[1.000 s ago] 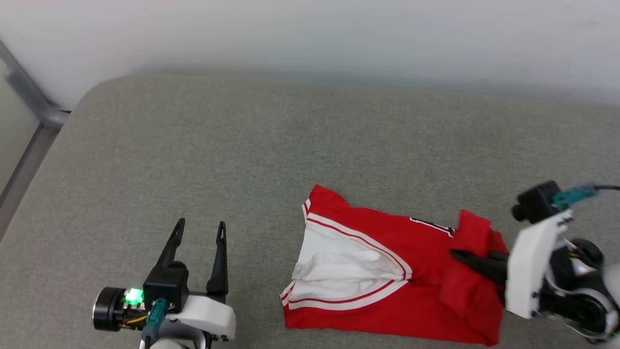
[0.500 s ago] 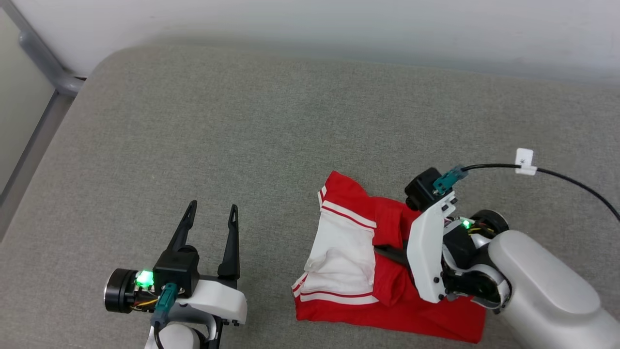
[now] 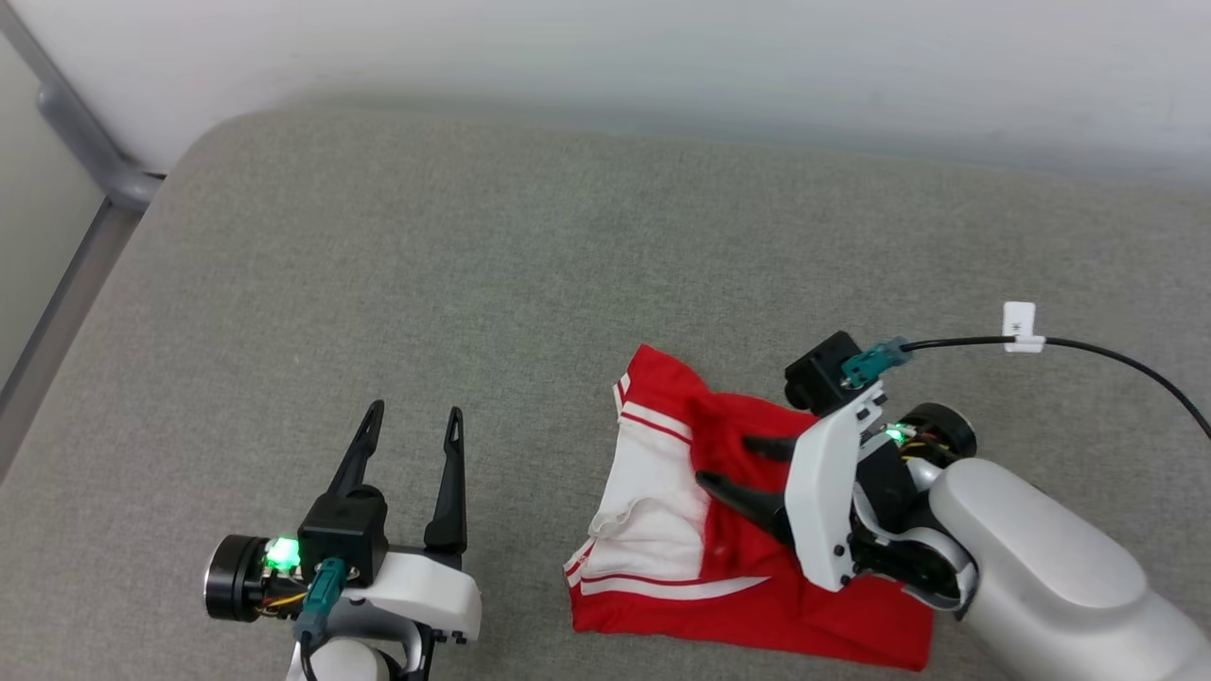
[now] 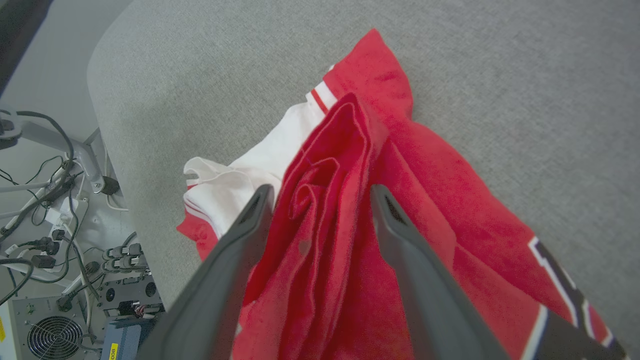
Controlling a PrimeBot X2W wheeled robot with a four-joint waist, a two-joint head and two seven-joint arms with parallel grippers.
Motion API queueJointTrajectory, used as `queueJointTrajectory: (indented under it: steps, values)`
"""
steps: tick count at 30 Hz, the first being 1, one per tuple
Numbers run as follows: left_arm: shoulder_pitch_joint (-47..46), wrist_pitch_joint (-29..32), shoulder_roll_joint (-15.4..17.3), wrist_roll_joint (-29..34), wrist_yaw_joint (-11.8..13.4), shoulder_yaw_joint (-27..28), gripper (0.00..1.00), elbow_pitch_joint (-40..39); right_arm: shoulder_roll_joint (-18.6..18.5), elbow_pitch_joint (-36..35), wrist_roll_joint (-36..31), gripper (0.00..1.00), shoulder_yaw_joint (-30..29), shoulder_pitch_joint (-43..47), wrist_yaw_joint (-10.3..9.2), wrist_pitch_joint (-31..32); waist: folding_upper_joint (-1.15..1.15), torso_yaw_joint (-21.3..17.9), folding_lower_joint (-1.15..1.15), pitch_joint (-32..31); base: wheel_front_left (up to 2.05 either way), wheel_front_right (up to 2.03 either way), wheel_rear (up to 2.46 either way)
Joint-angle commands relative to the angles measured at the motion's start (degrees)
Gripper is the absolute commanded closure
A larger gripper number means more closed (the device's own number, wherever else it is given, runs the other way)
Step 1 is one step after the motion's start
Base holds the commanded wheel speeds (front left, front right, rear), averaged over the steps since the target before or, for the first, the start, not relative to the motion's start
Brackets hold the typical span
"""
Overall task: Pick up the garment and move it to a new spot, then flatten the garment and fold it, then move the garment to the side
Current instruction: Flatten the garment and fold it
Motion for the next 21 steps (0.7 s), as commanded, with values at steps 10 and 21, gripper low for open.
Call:
queueJointTrajectory:
  steps: [10,21]
  values:
    - [3.51,-0.14,0.33,0.81,-0.35,1.58,0.00,-1.57,-8.08,-10.50,-4.21,0.00,-8.34,3.83,-0.03,-15.18,0.00,-4.13,0.00,-5.20,0.00,0.00,0.00]
    - [5.97,-0.14,1.01,1.31,-0.75,2.00,0.00,-3.10,-0.74,-12.06,-26.99,0.00,-33.33,17.87,-0.03,-36.30,0.00,-7.88,0.00,-8.21,0.00,0.00,0.00]
